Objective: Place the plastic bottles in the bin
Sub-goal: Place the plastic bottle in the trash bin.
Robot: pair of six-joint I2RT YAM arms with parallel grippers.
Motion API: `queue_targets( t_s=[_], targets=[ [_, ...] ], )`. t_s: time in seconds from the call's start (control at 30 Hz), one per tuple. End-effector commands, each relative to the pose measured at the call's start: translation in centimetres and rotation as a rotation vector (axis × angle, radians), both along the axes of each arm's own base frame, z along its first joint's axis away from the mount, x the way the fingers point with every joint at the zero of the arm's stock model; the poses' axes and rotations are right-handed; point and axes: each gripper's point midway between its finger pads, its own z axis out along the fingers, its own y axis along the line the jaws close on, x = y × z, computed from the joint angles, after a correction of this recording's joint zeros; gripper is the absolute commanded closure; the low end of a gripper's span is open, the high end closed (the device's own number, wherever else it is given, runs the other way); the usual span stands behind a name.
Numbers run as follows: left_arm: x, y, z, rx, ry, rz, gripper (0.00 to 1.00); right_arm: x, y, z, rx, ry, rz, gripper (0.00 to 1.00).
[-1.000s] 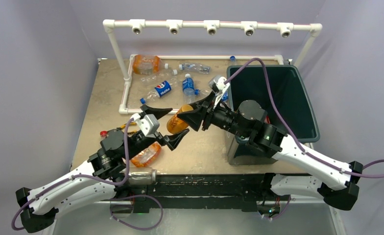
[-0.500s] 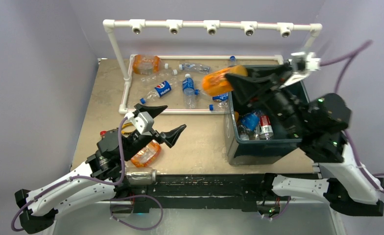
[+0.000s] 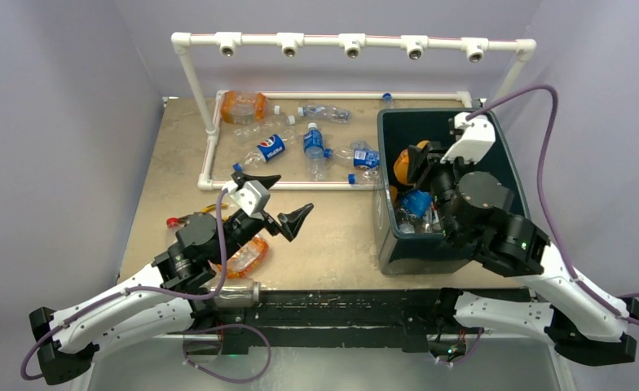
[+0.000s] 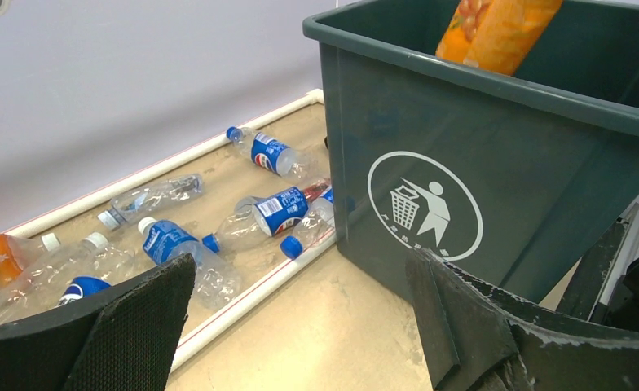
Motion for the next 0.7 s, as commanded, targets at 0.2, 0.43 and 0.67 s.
queue_targets(
  t_s=[0.2,0.43,0.67],
  targets=[
    [-0.1,-0.3,1.3,-0.026,-0.006,-0.004,0.01,-0.2,0.0,-3.2,0.092,0.072,-0.030,1.00],
    [-0.2,-0.5,1.1,-0.006,-0.002,-0.008,0.01,-0.5,1.4,-5.7,0.102,0.132,0.036,1.00],
    [-0.2,-0.8,0.8,0.006,0.006,-0.013,0.01,-1.4,1.1,-6.5,0.149,0.148,0.075,0.79]
  ],
)
